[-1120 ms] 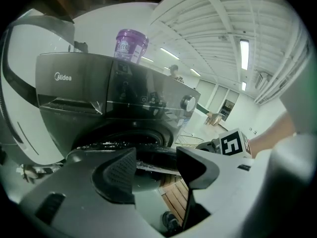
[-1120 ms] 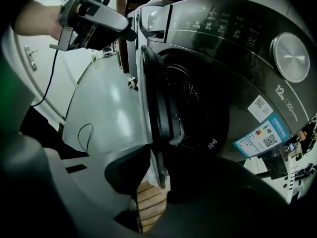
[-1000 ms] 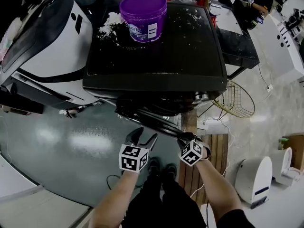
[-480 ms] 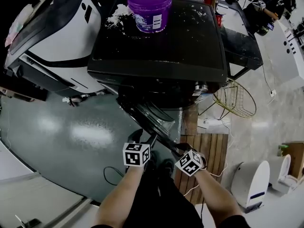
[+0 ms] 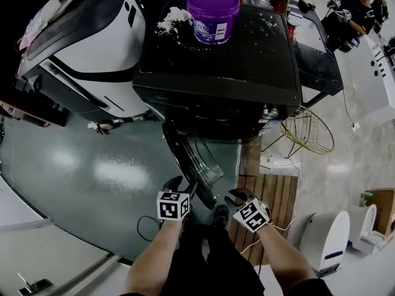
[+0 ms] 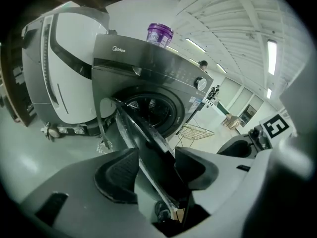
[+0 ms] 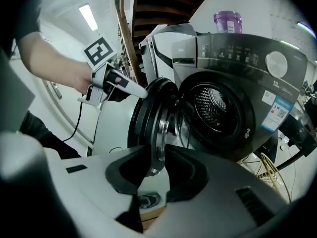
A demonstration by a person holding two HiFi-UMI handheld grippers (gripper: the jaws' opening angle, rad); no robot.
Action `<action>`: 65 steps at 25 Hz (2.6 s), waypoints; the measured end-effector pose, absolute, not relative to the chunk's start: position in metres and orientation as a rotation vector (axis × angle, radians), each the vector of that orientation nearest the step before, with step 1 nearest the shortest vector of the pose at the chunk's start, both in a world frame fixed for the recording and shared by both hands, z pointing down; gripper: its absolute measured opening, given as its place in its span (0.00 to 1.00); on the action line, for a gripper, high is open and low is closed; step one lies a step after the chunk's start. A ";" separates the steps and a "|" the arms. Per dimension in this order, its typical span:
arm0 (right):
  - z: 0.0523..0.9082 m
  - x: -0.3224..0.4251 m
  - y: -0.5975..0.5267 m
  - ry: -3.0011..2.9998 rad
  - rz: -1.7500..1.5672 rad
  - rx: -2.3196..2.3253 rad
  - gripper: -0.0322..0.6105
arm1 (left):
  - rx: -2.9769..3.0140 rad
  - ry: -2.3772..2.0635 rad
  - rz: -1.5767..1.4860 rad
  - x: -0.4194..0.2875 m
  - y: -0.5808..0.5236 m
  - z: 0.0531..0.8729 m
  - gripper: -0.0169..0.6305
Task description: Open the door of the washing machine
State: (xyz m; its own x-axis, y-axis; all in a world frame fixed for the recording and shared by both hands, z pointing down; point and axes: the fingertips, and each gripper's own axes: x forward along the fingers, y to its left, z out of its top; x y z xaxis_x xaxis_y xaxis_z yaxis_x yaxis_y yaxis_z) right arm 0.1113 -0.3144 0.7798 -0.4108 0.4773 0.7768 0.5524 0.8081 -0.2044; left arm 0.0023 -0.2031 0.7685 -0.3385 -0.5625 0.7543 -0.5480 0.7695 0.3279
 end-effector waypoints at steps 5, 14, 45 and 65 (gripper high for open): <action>0.748 0.094 -0.289 -2.141 -0.072 -0.729 0.20 | 0.810 -2.031 -0.032 0.002 -0.157 0.761 0.32; 0.718 0.100 -0.242 -2.153 -0.104 -0.738 0.20 | 0.837 -2.030 -0.091 -0.002 -0.097 0.751 0.31; 0.578 0.042 -0.220 -2.393 -0.095 -0.724 0.18 | 0.805 -2.325 -0.031 -0.087 0.022 0.631 0.28; 0.460 0.018 -0.307 -2.707 0.075 -0.776 0.10 | 0.994 -2.636 -0.029 -0.034 -0.093 0.451 0.08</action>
State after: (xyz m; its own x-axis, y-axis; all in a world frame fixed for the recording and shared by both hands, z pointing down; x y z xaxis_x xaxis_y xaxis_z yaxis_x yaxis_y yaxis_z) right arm 0.0177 -0.3074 0.4598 -0.7998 0.5241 0.2925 0.5070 0.8508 -0.1381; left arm -0.0345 -0.0930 0.4510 -0.7054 -0.6462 0.2912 -0.6396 0.7574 0.1313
